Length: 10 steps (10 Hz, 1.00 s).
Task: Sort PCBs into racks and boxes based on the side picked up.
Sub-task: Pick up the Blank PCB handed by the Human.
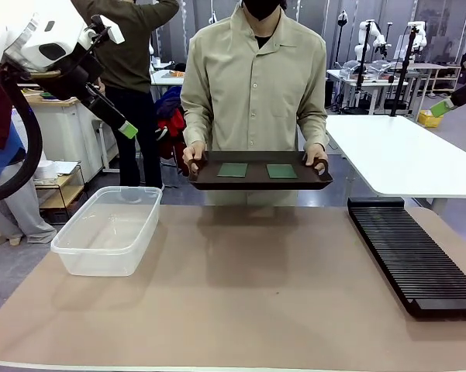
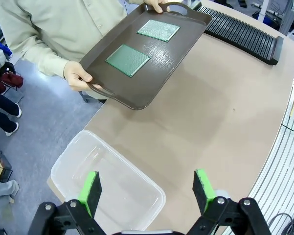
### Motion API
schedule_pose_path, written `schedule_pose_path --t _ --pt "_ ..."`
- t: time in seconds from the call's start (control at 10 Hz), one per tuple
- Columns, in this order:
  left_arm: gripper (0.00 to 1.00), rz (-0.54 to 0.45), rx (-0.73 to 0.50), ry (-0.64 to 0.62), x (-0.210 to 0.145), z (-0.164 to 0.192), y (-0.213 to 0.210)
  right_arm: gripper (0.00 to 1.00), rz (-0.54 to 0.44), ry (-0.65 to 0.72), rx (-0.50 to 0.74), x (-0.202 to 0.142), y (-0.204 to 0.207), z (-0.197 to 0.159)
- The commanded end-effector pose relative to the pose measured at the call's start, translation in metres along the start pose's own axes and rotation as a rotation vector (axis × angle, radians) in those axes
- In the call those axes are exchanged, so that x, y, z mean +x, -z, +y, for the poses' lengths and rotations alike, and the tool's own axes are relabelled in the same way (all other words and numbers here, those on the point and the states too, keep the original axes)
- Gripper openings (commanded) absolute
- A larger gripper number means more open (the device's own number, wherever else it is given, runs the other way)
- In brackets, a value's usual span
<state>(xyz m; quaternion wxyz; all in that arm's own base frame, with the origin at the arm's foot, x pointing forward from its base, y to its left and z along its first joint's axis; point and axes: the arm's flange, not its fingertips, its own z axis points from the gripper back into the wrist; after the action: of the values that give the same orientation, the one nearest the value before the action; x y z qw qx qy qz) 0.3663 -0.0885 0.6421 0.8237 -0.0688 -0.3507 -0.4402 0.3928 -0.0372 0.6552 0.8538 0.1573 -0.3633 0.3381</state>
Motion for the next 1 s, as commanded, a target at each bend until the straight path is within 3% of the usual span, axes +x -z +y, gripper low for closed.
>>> schedule_pose_path --t 0.0,0.9 --pt "1.0 -0.001 0.003 -0.001 0.0 0.0004 -0.0004 1.0 0.003 -0.003 0.011 -0.0016 0.0013 -0.0002" --pt "1.0 -0.001 0.003 -0.001 0.0 0.0004 -0.0004 1.0 0.003 -0.003 0.011 -0.0016 0.0013 -0.0002"
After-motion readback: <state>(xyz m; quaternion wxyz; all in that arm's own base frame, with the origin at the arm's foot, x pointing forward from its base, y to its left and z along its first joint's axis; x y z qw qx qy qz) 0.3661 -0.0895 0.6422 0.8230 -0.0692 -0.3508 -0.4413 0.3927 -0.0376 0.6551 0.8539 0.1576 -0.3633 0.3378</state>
